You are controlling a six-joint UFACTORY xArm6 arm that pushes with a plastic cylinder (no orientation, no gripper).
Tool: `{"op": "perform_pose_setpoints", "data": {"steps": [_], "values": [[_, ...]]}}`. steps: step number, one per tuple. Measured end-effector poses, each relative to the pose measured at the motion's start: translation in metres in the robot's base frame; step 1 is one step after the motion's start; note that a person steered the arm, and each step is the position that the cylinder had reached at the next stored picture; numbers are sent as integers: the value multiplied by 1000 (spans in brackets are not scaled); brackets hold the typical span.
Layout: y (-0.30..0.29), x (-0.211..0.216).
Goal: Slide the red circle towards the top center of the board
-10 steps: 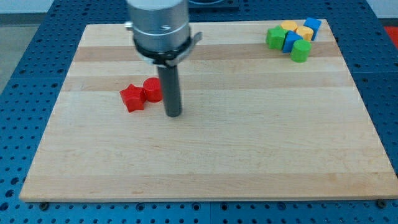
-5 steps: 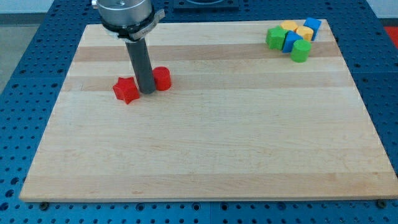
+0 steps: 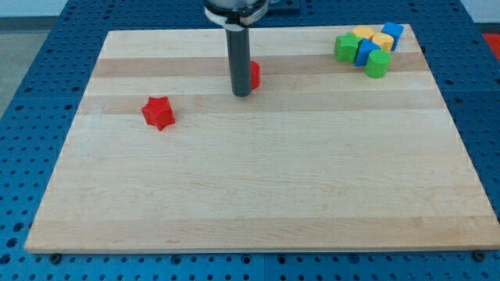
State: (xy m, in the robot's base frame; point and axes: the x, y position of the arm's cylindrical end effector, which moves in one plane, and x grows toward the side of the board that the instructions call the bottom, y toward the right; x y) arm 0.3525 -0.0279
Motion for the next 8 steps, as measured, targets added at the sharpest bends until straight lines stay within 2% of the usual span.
{"op": "perform_pose_setpoints", "data": {"steps": [4,6,8], "values": [[22,-79],[22,-89],[17,-82]]}}
